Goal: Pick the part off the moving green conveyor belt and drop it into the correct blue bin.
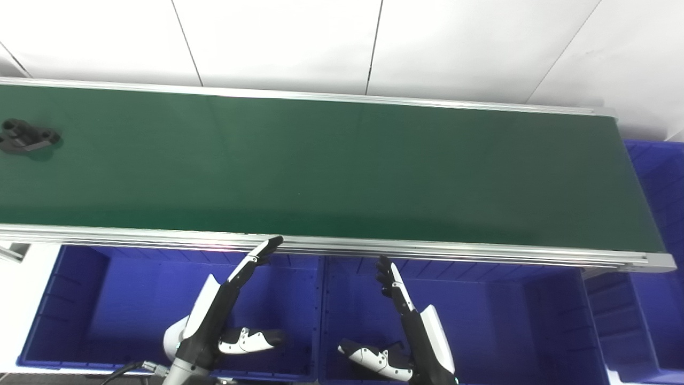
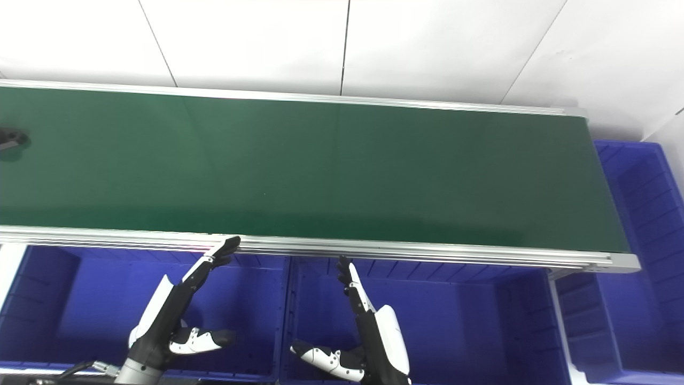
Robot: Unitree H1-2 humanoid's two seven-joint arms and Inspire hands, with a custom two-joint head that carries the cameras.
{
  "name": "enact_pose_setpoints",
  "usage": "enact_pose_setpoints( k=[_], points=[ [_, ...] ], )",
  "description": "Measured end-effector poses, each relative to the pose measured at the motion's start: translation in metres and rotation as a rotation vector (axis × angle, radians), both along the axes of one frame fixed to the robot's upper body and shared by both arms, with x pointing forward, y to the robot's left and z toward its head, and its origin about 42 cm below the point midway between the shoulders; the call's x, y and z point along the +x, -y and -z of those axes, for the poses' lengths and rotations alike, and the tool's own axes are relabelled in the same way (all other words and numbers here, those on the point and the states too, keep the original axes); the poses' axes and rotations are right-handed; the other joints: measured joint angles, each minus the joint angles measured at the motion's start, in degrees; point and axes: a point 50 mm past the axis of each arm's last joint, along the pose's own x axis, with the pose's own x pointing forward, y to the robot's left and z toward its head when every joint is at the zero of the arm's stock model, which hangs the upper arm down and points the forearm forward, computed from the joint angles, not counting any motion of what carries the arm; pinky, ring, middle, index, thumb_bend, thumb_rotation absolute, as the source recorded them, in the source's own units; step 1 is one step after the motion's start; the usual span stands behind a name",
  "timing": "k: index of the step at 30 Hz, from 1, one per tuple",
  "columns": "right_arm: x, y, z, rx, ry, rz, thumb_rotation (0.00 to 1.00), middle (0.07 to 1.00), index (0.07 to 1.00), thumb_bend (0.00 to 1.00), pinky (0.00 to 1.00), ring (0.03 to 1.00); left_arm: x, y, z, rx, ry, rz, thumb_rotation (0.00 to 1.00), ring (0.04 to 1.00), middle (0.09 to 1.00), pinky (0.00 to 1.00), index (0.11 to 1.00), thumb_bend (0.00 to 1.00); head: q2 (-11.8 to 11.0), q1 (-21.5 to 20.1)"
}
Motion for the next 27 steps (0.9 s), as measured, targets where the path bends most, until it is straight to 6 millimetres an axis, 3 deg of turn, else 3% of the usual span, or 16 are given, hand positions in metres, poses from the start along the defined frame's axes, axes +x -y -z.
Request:
enact_pose_setpoints(
  k=[27],
  points=[
    [-0.0005,-0.0002,0.0077,0.016,0.045,0.027,0.57,0.949,1.000,0.83,0.87,0.906,-0.0025,-0.0006,0.0028,0.001,0.005,0.000,0.75,0.871,0.902,0.82,0.893,0.82,-1.85,0.79]
  ],
)
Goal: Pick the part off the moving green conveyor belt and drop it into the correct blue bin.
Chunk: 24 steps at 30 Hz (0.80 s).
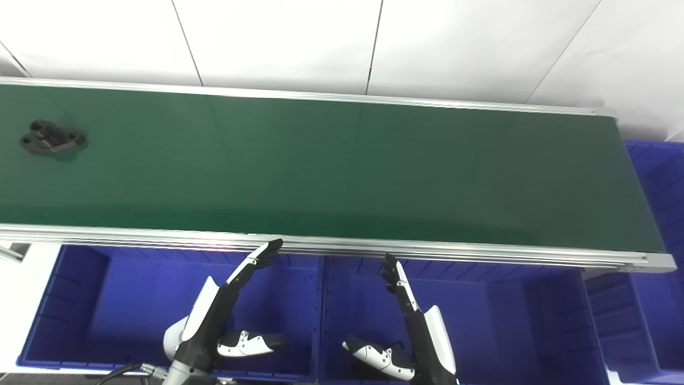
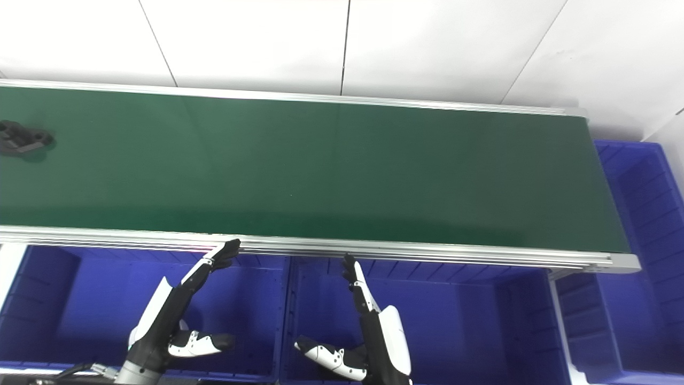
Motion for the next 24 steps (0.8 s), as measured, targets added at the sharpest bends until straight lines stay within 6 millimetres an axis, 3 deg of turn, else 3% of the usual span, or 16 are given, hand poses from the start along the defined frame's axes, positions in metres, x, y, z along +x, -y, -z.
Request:
enact_pose_setpoints(
  k=[24],
  points=[
    [-0.0004,0.0001,0.0019,-0.011,0.003,0.001,0.52,0.933,0.996,0.82,0.85,0.896,0.0006,-0.0045,0.0028,0.012,-0.015,0.000,0.72,0.857,0.889,0.81,0.880,0.83,-0.97,1.32]
  ],
)
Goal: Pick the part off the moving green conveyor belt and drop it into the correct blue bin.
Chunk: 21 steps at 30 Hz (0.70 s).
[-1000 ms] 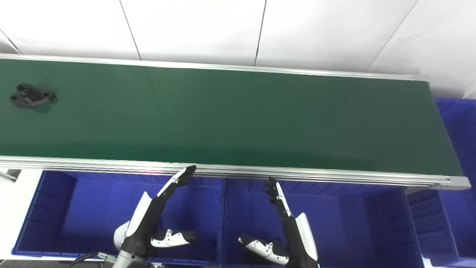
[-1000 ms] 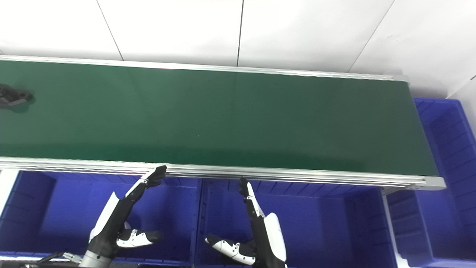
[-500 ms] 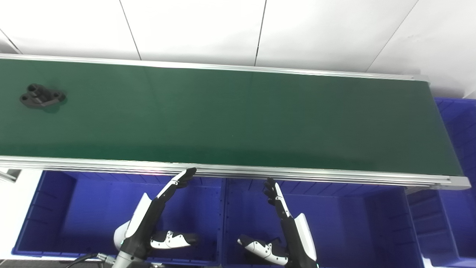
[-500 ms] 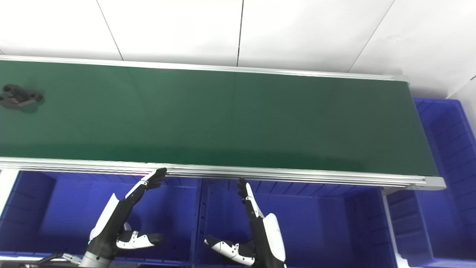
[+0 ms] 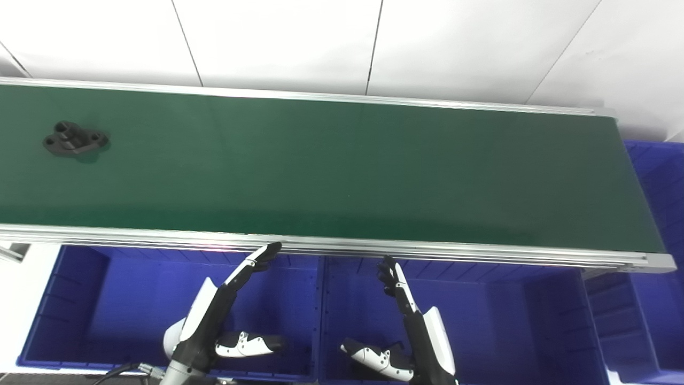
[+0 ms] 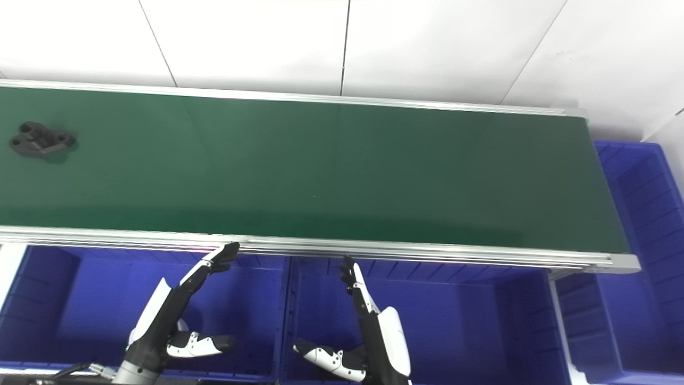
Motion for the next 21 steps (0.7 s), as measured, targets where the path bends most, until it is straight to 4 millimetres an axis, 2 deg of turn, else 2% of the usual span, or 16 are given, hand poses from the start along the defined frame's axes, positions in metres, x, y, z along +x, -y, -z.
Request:
enact_pose_setpoints(
  k=[10,13,16,17,19,21],
  points=[
    [0.0001,-0.0003,0.0010,0.003,0.008,-0.007,0.53,0.935,1.000,0.82,0.85,0.895,-0.0002,-0.0003,0.0002,0.001,0.000,-0.003,0.74,0.856,0.888,0.80,0.879,0.84,-0.35,0.88],
    [0.0000,-0.0003,0.0015,0.003,0.007,-0.007,0.54,0.938,1.000,0.82,0.84,0.889,-0.0013,-0.0009,0.0021,0.006,-0.005,-0.006,0.73,0.858,0.888,0.80,0.874,0.85,-1.32,1.93],
    [-0.0005,-0.0001,0.0040,-0.001,0.005,-0.008,0.56,0.940,1.000,0.82,0.83,0.885,-0.0033,-0.0001,0.0027,0.004,-0.010,-0.005,0.71,0.858,0.887,0.80,0.870,0.84,-2.72,4.91],
    [-0.0006,-0.0001,0.0047,-0.001,0.008,-0.011,0.55,0.945,1.000,0.82,0.84,0.894,-0.0043,0.0002,0.0029,0.003,-0.013,-0.005,0.70,0.852,0.884,0.79,0.866,0.83,-3.86,7.53],
    [-0.0006,0.0001,0.0058,0.004,0.009,-0.012,0.54,0.948,1.000,0.82,0.86,0.902,-0.0067,0.0005,0.0032,0.002,-0.017,-0.010,0.69,0.844,0.878,0.77,0.860,0.83,-4.04,8.09],
    [-0.0010,0.0004,0.0074,0.008,0.004,-0.016,0.55,0.960,1.000,0.81,0.86,0.914,-0.0090,0.0015,0.0040,0.004,-0.019,-0.010,0.68,0.834,0.865,0.76,0.847,0.82,-7.72,14.30]
  ],
)
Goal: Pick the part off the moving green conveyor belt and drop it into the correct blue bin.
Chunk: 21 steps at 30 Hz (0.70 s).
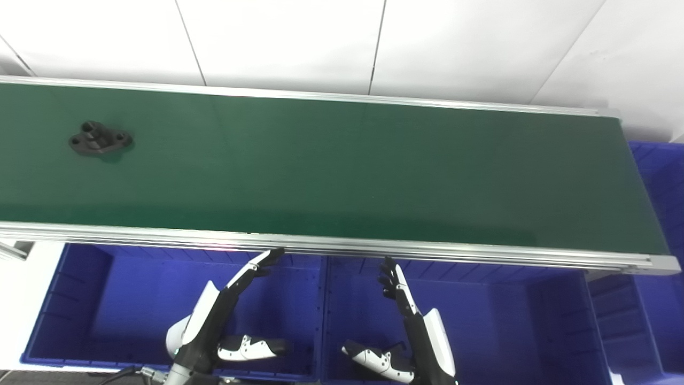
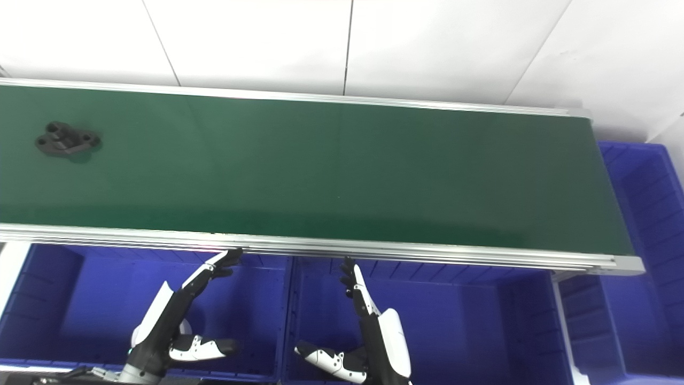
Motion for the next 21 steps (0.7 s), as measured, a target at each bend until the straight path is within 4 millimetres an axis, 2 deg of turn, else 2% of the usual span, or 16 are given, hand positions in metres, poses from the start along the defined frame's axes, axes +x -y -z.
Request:
enact_pose_setpoints(
  k=[2,4,5,8,21],
  points=[
    [0.000,0.000,0.004,-0.002,-0.005,-0.014,0.57,0.964,1.000,0.80,0.85,0.912,-0.002,0.003,0.003,0.000,-0.006,-0.008,0.68,0.819,0.849,0.74,0.829,0.83,-0.36,0.37],
    [-0.002,0.001,0.008,-0.011,-0.014,-0.027,0.57,0.962,1.000,0.80,0.87,0.917,-0.003,0.006,0.009,0.007,-0.010,-0.014,0.69,0.801,0.833,0.71,0.813,0.84,-3.17,2.83],
    [-0.003,0.001,0.009,-0.012,-0.015,-0.030,0.57,0.964,1.000,0.80,0.89,0.923,-0.004,0.009,0.011,0.010,-0.009,-0.011,0.69,0.796,0.828,0.71,0.807,0.85,-3.79,3.19],
    [-0.002,0.001,0.009,-0.007,-0.011,-0.026,0.56,0.968,1.000,0.81,0.93,0.943,-0.005,0.013,0.014,0.019,-0.010,-0.002,0.70,0.779,0.814,0.68,0.791,0.87,-4.32,3.45],
    [0.000,0.003,0.015,-0.004,-0.014,-0.025,0.56,0.960,1.000,0.82,0.91,0.930,-0.001,0.011,0.020,0.040,-0.003,-0.006,0.71,0.770,0.810,0.67,0.777,0.86,-5.73,2.75]
  ],
)
